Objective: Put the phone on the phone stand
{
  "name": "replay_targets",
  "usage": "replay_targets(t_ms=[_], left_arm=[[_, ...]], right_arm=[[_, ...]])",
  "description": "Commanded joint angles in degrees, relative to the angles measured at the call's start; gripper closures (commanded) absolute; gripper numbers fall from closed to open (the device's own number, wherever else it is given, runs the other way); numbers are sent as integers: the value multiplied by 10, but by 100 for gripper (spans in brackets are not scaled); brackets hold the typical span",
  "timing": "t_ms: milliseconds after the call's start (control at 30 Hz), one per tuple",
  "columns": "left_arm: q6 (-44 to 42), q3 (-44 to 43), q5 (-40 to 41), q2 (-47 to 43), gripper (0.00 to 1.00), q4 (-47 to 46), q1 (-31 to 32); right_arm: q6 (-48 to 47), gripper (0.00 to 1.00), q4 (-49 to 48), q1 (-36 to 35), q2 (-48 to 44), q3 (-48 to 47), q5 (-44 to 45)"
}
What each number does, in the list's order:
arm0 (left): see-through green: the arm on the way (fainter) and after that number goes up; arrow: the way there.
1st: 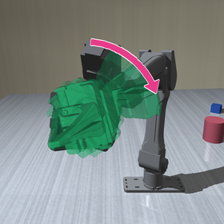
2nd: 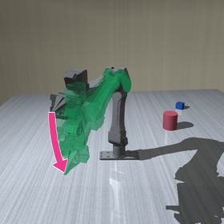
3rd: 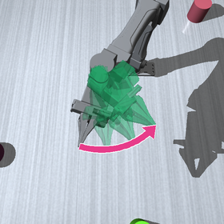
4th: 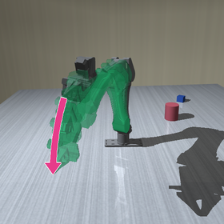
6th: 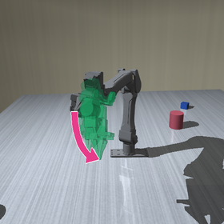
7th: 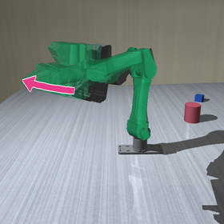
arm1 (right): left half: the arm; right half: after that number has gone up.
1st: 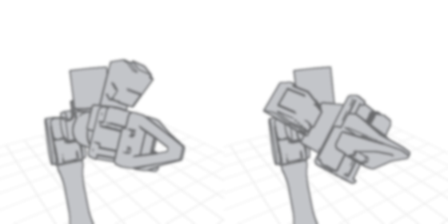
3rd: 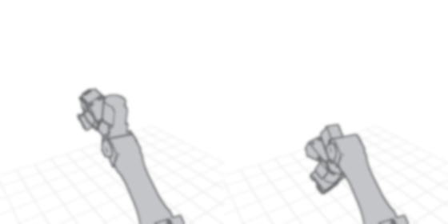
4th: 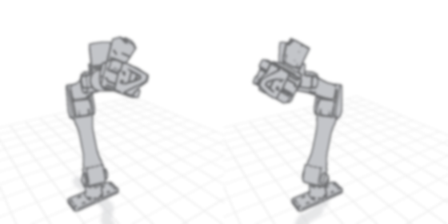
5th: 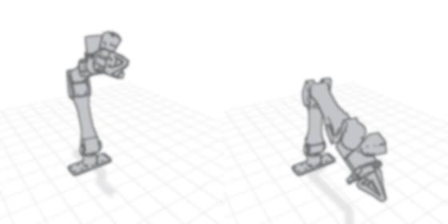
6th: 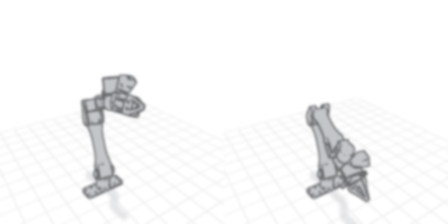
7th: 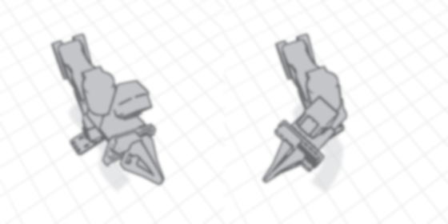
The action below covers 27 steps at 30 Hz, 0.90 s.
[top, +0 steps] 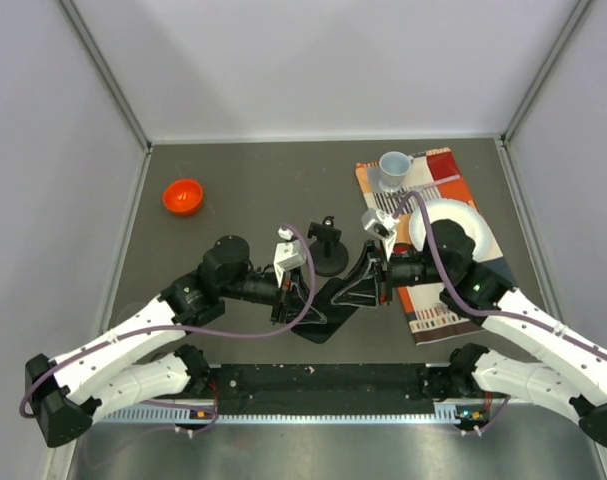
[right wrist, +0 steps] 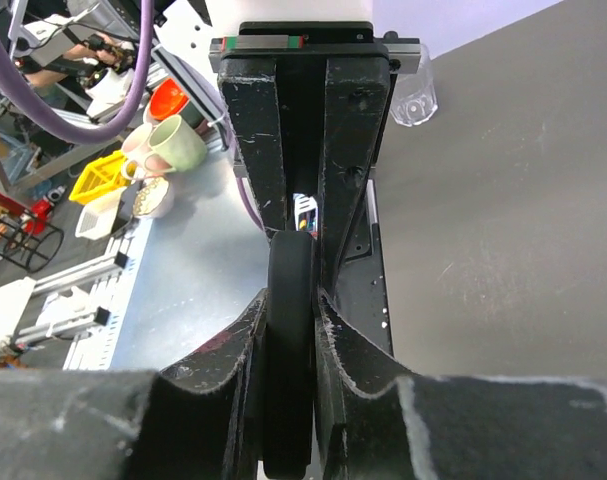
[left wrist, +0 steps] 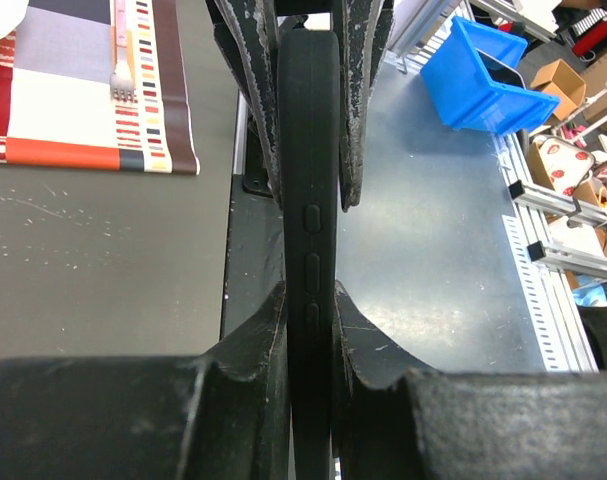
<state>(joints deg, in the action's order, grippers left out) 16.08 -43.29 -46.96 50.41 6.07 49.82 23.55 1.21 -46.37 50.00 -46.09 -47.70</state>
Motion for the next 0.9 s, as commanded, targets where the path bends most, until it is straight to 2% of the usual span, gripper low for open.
replay_targets(t_ms=[0, 100, 233, 267, 333, 367, 467, 567, 667, 733, 800, 833, 867], left_arm=[[-16, -37, 1, -4, 100, -51, 1], [-16, -40, 5, -4, 100, -50, 1], [-17, -47, 26, 0, 100, -38, 0], [-18, -50, 48, 0, 81, -32, 1], [-18, -53, 68, -1, 63, -21, 1], [-18, -52, 78, -5, 48, -19, 0], [-17, -52, 109, -18, 39, -11, -2], [-17, -58, 164, -29, 38, 8, -3], [-11, -72, 287, -37, 37, 33, -3], [-8, -86, 399, -23, 35, 78, -5], [5, -117, 470, 6, 31, 136, -7], [11, -130, 552, 20, 26, 160, -8], [-1, -153, 567, 47, 25, 175, -10]], right_arm=[[-15, 87, -23, -3, -1, -10, -10], [-26, 100, -14, -3, -6, -9, -6], [-39, 100, -14, -3, -22, 5, 18], [-46, 100, -14, -4, -26, 7, 37], [-56, 100, -14, -3, -45, 19, 63], [-68, 100, -14, -3, -52, 21, 89], [-85, 100, 14, -3, -67, 24, 117], [-100, 100, 38, -3, -75, 20, 129], [-127, 100, 87, -4, -94, 14, 171], [-155, 100, 141, -3, -106, 8, 217], [-176, 100, 180, -3, -123, -4, 247], [-192, 100, 213, -3, -128, -10, 275], [-199, 100, 231, -4, -135, -21, 289]])
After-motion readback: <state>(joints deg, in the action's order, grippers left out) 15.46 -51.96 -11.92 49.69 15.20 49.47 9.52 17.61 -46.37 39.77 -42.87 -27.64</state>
